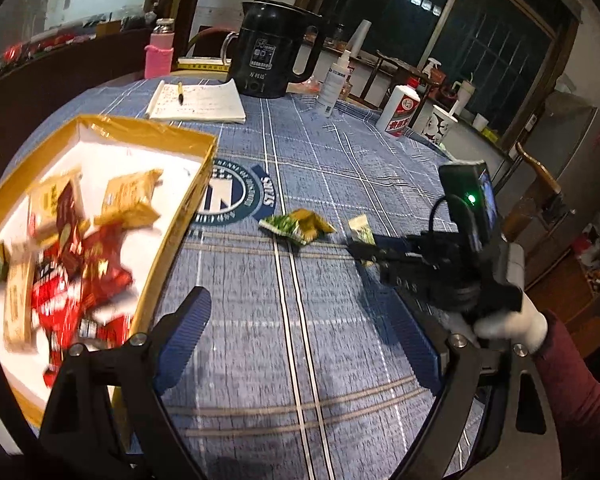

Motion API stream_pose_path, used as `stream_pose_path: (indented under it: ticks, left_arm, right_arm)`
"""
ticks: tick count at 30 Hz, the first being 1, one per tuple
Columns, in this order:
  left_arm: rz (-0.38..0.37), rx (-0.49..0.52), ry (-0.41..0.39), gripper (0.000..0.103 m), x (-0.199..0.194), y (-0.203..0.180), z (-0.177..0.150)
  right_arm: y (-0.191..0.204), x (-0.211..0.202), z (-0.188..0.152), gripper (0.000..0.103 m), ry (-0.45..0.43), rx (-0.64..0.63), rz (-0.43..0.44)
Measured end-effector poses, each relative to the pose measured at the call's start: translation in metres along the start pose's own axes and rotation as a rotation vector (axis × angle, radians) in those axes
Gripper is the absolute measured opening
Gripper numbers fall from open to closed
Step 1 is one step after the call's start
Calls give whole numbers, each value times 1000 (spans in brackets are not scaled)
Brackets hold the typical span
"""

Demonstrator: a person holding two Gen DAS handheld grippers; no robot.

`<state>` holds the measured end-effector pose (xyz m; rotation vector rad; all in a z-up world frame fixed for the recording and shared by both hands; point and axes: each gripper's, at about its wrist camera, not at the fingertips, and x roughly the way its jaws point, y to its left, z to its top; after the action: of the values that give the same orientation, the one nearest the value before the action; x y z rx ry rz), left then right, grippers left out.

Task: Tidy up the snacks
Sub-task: 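Grasp a green pea bag with the right tool while the left tool grasps the other pea bag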

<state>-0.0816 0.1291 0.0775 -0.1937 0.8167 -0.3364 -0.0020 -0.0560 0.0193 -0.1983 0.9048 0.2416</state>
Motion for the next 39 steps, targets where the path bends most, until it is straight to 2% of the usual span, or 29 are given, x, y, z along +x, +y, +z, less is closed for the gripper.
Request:
stream_pose_path:
  ticks: [4,11,18,21,23,24,25,29,31,33,38,39]
  left_arm:
    - [33,105,20,89,20,-16,18]
    - [100,262,107,89,90,-35,46]
    - [155,349,150,89,135,-39,51]
    - [128,363,185,89,144,-40,48]
    - [135,361,212,73,149,-40,44]
    - [109,355,219,53,149,-40,43]
    - [81,347,213,48,147,-40,43]
    - [102,355,200,45,141,-47,39]
    - [92,348,189,37,134,-49,37]
    - [82,329,167,33,123,-49,36]
    - [53,284,114,31,90,-49,30]
    - [46,274,103,28,82,-48,28]
  right_arm:
    - [-5,-7,-7,18,-16,63,34]
    - [-18,-29,-31,19,-68,176,125]
    - [-40,-55,-47,19,-99,247,164]
    - [-48,-60,-53,19,-106,268,163]
    - [-50,-62,-57,19,-108,280,167]
    - [-51,-62,-58,19,-108,288,171]
    - [-51,-62,-59,19,-108,294,173]
    - [-51,-64,-64,19,-110,307,169]
    - [-50,-66,-66,19,-112,310,164]
    - [-48,-71,-67,19,-117,315,159]
    - [-41,-81,-69,19,-130,306,150]
    - [-38,-83,-70,19,-133,301,150]
